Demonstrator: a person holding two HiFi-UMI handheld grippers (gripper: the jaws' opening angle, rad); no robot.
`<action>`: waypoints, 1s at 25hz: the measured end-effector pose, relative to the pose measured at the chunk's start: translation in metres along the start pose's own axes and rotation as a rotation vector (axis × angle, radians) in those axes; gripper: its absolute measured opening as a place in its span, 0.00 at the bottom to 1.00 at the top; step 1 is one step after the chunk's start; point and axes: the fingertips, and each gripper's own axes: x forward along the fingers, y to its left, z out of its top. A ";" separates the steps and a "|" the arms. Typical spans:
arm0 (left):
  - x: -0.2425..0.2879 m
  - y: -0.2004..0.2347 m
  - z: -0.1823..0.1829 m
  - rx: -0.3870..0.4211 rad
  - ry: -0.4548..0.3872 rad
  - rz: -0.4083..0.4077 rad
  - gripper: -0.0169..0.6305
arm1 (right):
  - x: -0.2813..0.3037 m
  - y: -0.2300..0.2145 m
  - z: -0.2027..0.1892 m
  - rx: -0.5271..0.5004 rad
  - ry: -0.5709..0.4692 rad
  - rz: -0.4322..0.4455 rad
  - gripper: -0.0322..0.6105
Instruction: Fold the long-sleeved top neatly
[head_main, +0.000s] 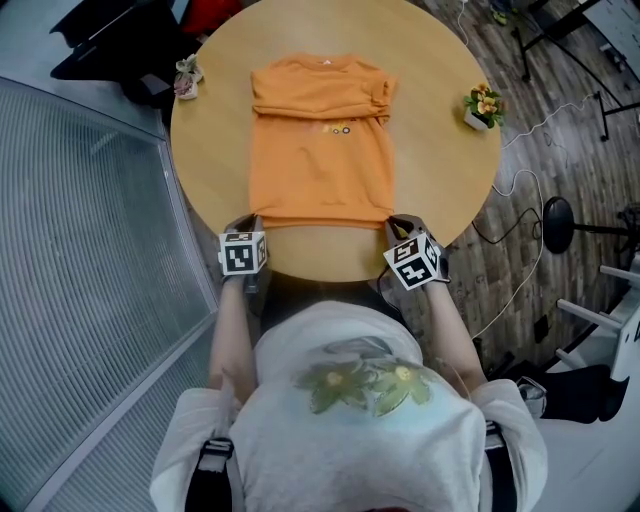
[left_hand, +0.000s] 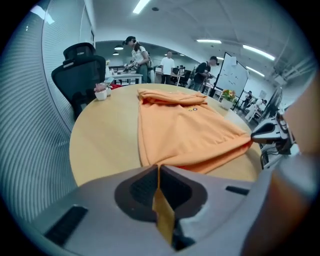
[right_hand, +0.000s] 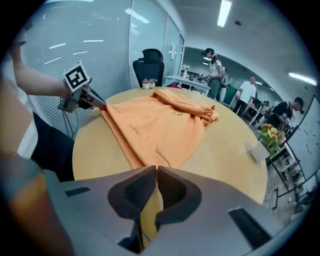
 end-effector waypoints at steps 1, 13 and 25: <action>0.003 -0.001 -0.007 0.004 0.009 0.002 0.05 | 0.004 0.003 -0.007 0.000 0.013 0.005 0.10; 0.006 -0.002 -0.013 0.059 0.028 0.048 0.19 | 0.004 0.005 -0.014 0.390 -0.050 0.072 0.37; 0.010 0.003 -0.017 0.015 0.034 0.051 0.16 | 0.011 0.003 -0.015 0.387 -0.046 0.014 0.11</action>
